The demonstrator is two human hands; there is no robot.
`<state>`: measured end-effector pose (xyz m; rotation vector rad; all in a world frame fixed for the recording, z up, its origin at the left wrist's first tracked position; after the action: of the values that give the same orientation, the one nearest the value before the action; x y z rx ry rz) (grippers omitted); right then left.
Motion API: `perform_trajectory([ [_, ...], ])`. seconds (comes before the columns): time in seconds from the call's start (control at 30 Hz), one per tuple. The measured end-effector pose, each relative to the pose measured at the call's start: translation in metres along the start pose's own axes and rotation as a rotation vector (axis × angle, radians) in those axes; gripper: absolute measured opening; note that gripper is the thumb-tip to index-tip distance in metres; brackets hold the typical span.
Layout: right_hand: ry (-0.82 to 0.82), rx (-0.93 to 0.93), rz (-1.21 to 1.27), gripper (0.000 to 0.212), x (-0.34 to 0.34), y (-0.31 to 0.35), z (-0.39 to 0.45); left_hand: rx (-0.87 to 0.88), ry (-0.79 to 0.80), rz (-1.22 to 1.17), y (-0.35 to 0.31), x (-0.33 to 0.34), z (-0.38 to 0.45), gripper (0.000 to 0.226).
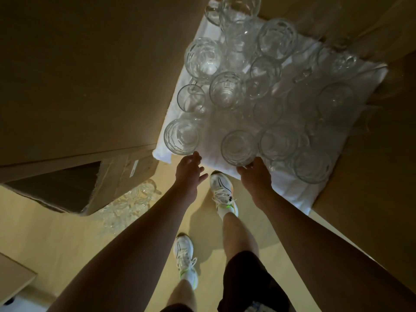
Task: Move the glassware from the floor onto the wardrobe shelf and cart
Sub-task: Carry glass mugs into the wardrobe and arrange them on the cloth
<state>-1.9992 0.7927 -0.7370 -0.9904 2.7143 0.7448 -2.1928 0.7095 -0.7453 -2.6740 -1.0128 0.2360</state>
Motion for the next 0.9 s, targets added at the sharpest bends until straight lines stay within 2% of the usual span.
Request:
perform_trajectory([
  [0.17, 0.044, 0.046, -0.044, 0.025, 0.008, -0.002, -0.003, 0.046, -0.017, 0.015, -0.002, -0.007, -0.006, 0.008],
  [0.27, 0.05, 0.067, 0.006, 0.027, 0.013, -0.003, -0.011, 0.048, -0.009, 0.044, -0.004, -0.015, -0.015, 0.017],
  [0.33, 0.069, 0.105, 0.114, 0.018, 0.017, -0.007, -0.022, 0.039, 0.016, 0.098, -0.004, -0.022, -0.025, 0.017],
  [0.43, 0.089, 0.185, 0.328, 0.015, 0.022, -0.013, -0.05, 0.042, 0.091, 0.202, -0.004, -0.031, -0.05, 0.025],
  [0.57, 0.083, 0.2, 0.555, 0.012, 0.017, -0.005, -0.103, 0.068, 0.154, 0.265, -0.01, -0.044, -0.102, 0.03],
  [0.67, 0.075, 0.123, 0.659, 0.003, 0.005, 0.011, -0.153, 0.123, 0.223, 0.291, -0.021, -0.052, -0.151, 0.03],
  [0.8, 0.072, -0.012, 0.767, 0.014, -0.015, 0.037, -0.232, 0.222, 0.273, 0.3, -0.044, -0.06, -0.227, 0.03],
  [0.9, 0.066, -0.137, 0.805, 0.012, -0.029, 0.053, -0.294, 0.293, 0.322, 0.303, -0.06, -0.066, -0.286, 0.036],
])
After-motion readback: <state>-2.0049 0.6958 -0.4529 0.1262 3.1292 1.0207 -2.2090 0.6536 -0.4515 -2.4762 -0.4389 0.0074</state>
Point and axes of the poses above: each hand's wrist, its own z-axis towards the middle knuckle, its own x-axis out of the palm, y = z × x, the point moved 8 cm from there along z, towards the middle knuckle, and after that the axes turned 7 degrees about y, right-handed, at the moved point
